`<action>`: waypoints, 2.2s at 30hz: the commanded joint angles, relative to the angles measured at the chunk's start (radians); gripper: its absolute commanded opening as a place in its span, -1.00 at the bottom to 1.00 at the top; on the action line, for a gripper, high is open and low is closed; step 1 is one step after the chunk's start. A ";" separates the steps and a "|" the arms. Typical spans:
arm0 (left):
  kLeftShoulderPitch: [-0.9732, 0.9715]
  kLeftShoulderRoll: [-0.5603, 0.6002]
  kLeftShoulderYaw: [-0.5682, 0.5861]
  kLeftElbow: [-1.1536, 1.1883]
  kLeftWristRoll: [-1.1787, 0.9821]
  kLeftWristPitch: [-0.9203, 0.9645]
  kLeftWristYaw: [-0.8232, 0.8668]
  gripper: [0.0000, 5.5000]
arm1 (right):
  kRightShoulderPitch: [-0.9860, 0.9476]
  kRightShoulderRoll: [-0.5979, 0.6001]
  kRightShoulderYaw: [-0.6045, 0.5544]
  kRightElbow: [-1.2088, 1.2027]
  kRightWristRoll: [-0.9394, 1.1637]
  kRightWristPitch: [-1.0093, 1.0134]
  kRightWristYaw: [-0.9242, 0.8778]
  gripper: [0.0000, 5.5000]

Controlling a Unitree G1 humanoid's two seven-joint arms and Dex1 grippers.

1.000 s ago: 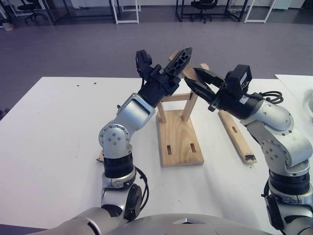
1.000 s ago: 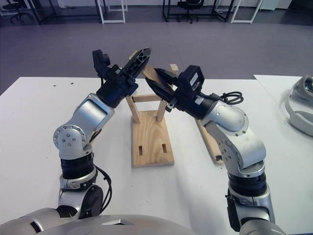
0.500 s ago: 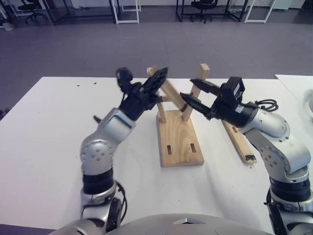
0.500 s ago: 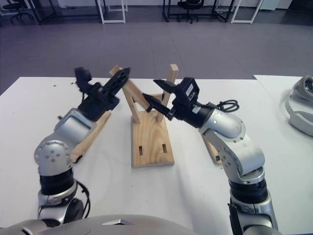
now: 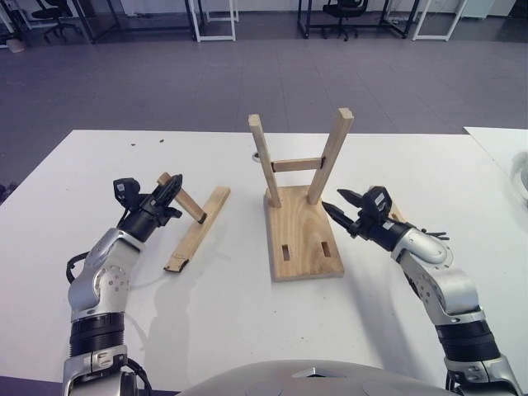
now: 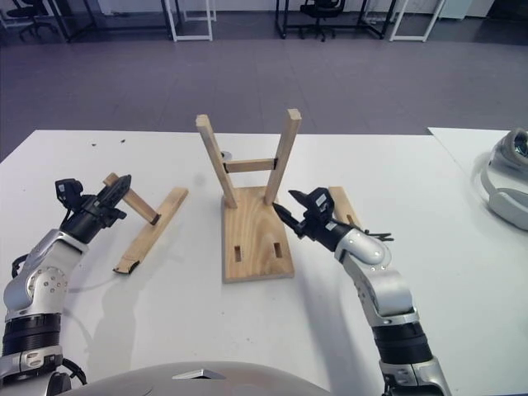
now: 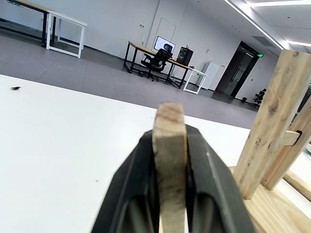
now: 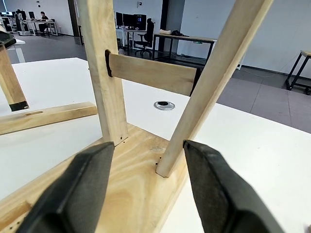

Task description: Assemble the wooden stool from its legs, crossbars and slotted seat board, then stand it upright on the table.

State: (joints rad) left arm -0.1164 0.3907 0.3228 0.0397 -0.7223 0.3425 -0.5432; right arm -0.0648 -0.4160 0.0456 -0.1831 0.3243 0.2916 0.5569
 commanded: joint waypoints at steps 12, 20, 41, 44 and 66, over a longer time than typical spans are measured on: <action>-0.085 -0.011 -0.006 0.161 0.081 -0.072 -0.073 -0.85 | -0.001 0.036 0.013 0.058 -0.029 -0.021 0.019 -0.04; -0.047 0.013 -0.037 0.210 0.167 -0.090 -0.069 -0.85 | 0.001 0.037 0.017 0.062 -0.035 -0.019 0.022 -0.04; 0.015 0.132 -0.192 0.436 0.339 -0.271 -0.151 -0.85 | -0.035 0.023 0.028 0.108 -0.089 -0.053 0.040 -0.04; -0.045 0.146 -0.180 0.324 0.301 -0.264 -0.176 -0.85 | -0.043 0.030 0.029 0.116 -0.101 -0.059 0.043 -0.04; 0.093 0.323 -0.218 0.230 0.482 -0.021 -0.222 0.59 | -0.019 0.067 0.050 0.137 -0.134 -0.077 0.037 -0.04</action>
State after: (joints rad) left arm -0.0432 0.7010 0.1136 0.2569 -0.2640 0.3254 -0.7646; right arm -0.0836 -0.3450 0.0923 -0.0497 0.1949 0.2144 0.5874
